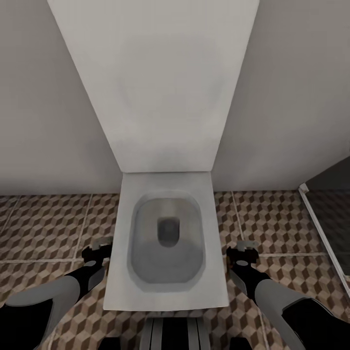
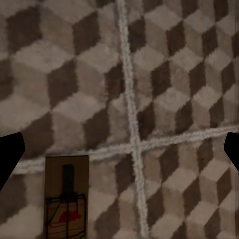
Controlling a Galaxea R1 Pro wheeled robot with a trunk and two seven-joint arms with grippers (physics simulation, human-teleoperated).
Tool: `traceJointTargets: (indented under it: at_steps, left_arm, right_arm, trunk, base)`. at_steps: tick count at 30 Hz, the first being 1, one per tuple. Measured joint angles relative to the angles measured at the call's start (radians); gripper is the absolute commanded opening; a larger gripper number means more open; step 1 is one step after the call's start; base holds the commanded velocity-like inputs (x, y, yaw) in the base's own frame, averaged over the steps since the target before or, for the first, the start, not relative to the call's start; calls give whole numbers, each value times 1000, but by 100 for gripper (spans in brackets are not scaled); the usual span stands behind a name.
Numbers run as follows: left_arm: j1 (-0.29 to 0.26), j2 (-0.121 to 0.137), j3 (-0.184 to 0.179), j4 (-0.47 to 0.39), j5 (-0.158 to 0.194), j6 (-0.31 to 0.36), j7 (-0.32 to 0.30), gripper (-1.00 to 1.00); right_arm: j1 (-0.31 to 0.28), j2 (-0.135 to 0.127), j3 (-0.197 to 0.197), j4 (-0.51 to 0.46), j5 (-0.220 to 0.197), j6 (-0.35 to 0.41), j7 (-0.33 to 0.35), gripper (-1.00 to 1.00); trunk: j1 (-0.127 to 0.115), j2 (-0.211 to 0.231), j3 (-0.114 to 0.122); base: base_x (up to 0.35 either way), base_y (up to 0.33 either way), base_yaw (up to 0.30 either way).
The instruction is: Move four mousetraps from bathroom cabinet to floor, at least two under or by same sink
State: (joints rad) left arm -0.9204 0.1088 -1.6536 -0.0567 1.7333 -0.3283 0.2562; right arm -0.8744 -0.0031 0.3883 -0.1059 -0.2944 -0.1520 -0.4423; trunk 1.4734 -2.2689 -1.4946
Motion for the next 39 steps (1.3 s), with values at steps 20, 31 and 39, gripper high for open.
traceJointTargets:
  at_steps: [20,31,39]
  left_arm:
    - [0,0,0,1,0,0,0,100]
    - [0,0,0,1,0,-1,0,100]
    - [0,0,0,1,0,-1,0,100]
  right_arm:
    - [0,0,0,0,0,-3,0,100]
    - [0,0,0,0,0,-3,1,100]
    - [0,0,0,0,0,-3,1,100]
  trunk:
    - [-77,140,63]
    - [-119,217,97]
    - [-123,224,100]
  base:
    - [0,0,0]
    - [0,0,0]
    - [0,0,0]
